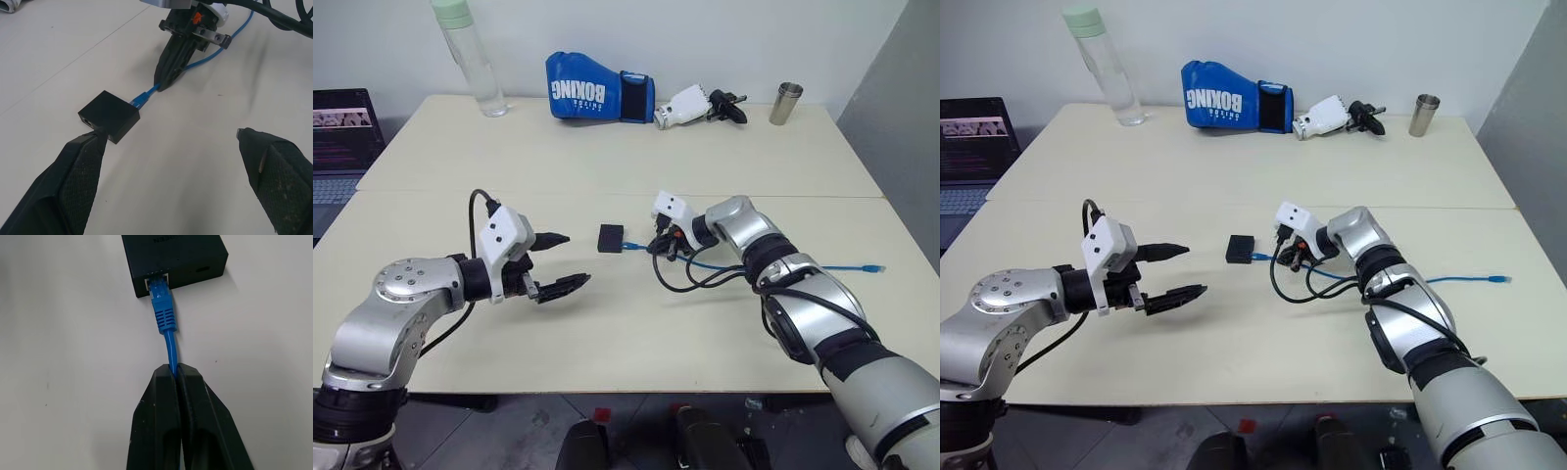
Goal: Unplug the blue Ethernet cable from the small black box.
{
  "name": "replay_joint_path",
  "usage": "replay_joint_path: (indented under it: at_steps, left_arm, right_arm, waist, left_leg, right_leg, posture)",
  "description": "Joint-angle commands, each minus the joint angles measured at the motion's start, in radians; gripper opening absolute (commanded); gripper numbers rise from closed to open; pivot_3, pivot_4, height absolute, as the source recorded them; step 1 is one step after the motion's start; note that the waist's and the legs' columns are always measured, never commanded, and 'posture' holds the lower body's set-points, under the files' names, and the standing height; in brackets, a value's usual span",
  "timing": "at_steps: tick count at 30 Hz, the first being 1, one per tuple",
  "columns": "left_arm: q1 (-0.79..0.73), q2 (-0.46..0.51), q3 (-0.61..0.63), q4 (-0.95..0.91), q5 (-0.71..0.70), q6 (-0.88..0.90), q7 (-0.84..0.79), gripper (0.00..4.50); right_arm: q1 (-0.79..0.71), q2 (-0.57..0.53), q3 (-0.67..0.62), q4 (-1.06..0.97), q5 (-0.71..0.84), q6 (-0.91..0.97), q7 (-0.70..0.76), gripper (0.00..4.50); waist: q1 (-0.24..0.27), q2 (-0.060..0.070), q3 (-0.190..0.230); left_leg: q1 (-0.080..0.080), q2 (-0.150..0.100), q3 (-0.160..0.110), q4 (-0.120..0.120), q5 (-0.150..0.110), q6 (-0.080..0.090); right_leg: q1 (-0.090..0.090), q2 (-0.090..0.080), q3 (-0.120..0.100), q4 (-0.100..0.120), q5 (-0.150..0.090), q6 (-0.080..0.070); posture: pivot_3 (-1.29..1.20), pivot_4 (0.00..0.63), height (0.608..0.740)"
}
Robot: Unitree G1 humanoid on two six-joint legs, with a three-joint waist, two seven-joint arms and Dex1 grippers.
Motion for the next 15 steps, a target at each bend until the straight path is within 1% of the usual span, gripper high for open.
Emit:
replay_joint_path:
  at_steps: [1,5,7,9,12,14,15]
  left_arm:
    - [-0.013,-0.003,0.005,-0.012,-0.005,-0.021,-0.007,4.5]
    - [0.016,0.0,-0.008,-0.049,-0.032,0.003,-0.027,4.5]
    - [0.031,0.001,-0.015,-0.065,-0.033,0.009,-0.033,4.5]
    - [0.04,-0.001,-0.021,-0.074,-0.033,0.013,-0.034,4.5]
    - [0.04,-0.005,-0.03,-0.08,-0.037,0.017,-0.032,4.5]
    - [0.036,-0.009,-0.039,-0.08,-0.038,0.018,-0.033,4.5]
    - [0.033,-0.01,-0.043,-0.079,-0.037,0.018,-0.032,4.5]
  right_arm:
    - [0.057,-0.051,-0.008,-0.16,0.015,0.082,0.025,0.02]
    - [0.232,-0.169,-0.009,-0.524,0.038,0.239,0.072,0.02]
    - [0.298,-0.219,-0.005,-0.665,0.049,0.304,0.087,0.02]
    - [0.351,-0.26,0.001,-0.779,0.061,0.362,0.093,0.02]
    - [0.409,-0.296,0.01,-0.891,0.083,0.415,0.105,0.02]
    - [0.436,-0.302,0.017,-0.939,0.091,0.441,0.092,0.47]
    - [0.441,-0.295,0.017,-0.951,0.095,0.452,0.075,0.6]
  waist:
    - [0.001,0.0,0.0]
    - [0.01,0.0,0.0]
    - [0.012,0.0,0.0]
    - [0.01,0.0,0.0]
    - [0.009,0.0,0.0]
    - [0.006,0.0,0.0]
    - [0.004,0.0,0.0]
  left_leg:
    - [0.0,0.0,0.0,0.0,0.0,0.0]
    - [-0.001,0.0,-0.001,0.0,0.0,0.0]
    - [-0.001,0.0,-0.002,0.0,0.0,0.0]
    - [-0.001,-0.001,-0.003,0.001,-0.001,0.001]
    - [-0.001,-0.001,-0.003,0.002,-0.001,0.001]
    - [0.0,-0.001,-0.003,0.003,-0.001,0.001]
    - [0.0,-0.001,-0.003,0.003,-0.001,0.001]
  right_leg:
    - [0.0,0.0,0.0,0.0,0.0,0.0]
    - [0.0,0.0,0.0,0.0,0.0,0.0]
    - [0.0,0.0,0.0,-0.001,0.0,0.0]
    - [0.0,0.0,0.0,-0.001,0.0,0.001]
    - [0.0,0.001,0.0,0.001,0.0,0.001]
    - [0.001,0.003,0.0,0.001,0.0,0.001]
    - [0.001,0.004,0.0,0.002,0.0,0.001]
  posture:
    - [0.0,0.15,0.74]
    - [0.0,0.15,0.74]
    - [0.0,0.15,0.74]
    - [0.0,0.15,0.74]
    - [0.0,0.15,0.74]
    - [0.0,0.15,0.74]
    - [0.0,0.15,0.74]
